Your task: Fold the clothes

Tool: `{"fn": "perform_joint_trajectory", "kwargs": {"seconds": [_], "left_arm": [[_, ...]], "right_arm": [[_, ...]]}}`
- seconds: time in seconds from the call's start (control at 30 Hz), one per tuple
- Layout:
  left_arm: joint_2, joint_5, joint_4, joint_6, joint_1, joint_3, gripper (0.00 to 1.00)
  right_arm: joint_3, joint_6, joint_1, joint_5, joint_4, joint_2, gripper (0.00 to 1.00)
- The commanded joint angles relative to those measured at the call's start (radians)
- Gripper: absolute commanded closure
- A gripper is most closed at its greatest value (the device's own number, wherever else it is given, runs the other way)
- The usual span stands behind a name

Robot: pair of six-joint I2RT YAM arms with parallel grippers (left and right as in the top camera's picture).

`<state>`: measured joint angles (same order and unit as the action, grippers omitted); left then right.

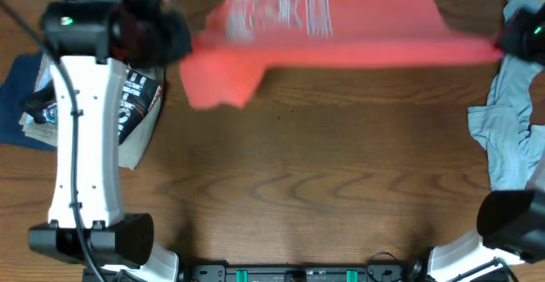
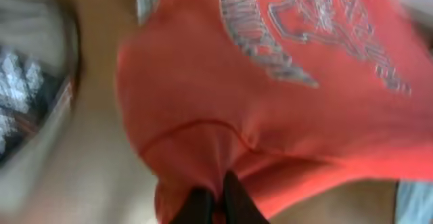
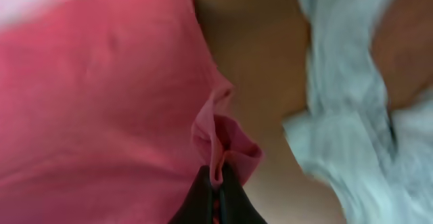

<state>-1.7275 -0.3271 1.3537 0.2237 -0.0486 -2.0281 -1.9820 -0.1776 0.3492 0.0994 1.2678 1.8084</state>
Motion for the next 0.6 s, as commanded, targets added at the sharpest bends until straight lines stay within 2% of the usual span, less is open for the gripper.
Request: {"fn": "perform_joint_trajectory", "kwargs": {"seconds": [0.0,0.3,0.43,0.57], "left_arm": [[-0.007,-0.002,0.056,-0.048,-0.021,0.129,0.94],[-0.007,-0.003,0.030,-0.047,-0.121,0.631,0.94],[-0.006,-0.002,0.025,-0.047,-0.148,0.776,0.94],[-0.006,-0.002,0.018,-0.048,-0.149,0.844,0.94]], "right_arm": [[0.118,0.026,0.004,-0.150,0.028,0.027,0.99],[0.512,-0.055,0.023,-0.249,0.036,0.026,0.99],[0.634,-0.081,0.039,-0.249,0.034,0.026,0.99],[0.698,-0.095,0.054,-0.253,0.033,0.026,0.99]]}}
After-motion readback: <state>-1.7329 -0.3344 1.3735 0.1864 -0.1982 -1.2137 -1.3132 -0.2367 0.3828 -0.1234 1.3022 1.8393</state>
